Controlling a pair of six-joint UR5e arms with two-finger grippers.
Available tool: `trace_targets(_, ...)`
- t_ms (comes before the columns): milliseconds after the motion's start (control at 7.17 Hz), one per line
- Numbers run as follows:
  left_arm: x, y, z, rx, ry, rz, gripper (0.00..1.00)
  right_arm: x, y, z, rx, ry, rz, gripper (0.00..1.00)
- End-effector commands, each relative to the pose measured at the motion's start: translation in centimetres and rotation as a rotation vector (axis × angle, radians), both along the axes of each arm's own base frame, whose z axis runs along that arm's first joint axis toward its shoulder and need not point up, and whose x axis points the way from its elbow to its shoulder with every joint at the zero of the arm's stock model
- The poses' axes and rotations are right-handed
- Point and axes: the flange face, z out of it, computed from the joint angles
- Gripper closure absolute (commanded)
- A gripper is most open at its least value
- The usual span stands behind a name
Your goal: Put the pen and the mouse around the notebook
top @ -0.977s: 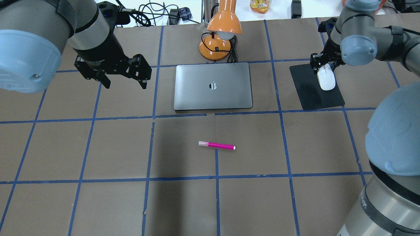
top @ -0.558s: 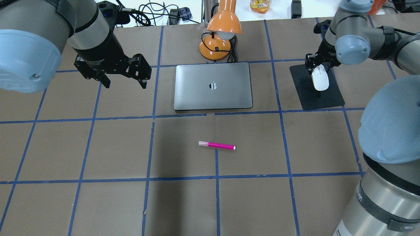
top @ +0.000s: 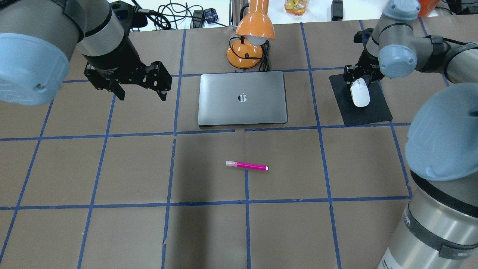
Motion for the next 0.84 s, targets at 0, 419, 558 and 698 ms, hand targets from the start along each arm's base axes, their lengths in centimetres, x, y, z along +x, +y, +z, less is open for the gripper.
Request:
trace_targets(0, 0.0, 0.0, 0.0, 0.0, 0.0, 0.0, 0.0, -0.1, 0.3, 1.0, 0.001, 0.013, -0.001, 0.0)
trace_targets(419, 0.0, 0.0, 0.0, 0.0, -0.001, 0.0, 0.0, 0.9, 4.6, 10.9, 0.063, 0.001, -0.027, 0.0)
trace_targets(558, 0.0, 0.0, 0.0, 0.0, -0.001, 0.0, 0.0, 1.8, 7.8, 15.2, 0.078, 0.001, -0.089, 0.0)
trace_targets(698, 0.0, 0.0, 0.0, 0.0, 0.001, 0.0, 0.0, 4.1, 12.0, 18.7, 0.067, 0.004, -0.123, 0.0)
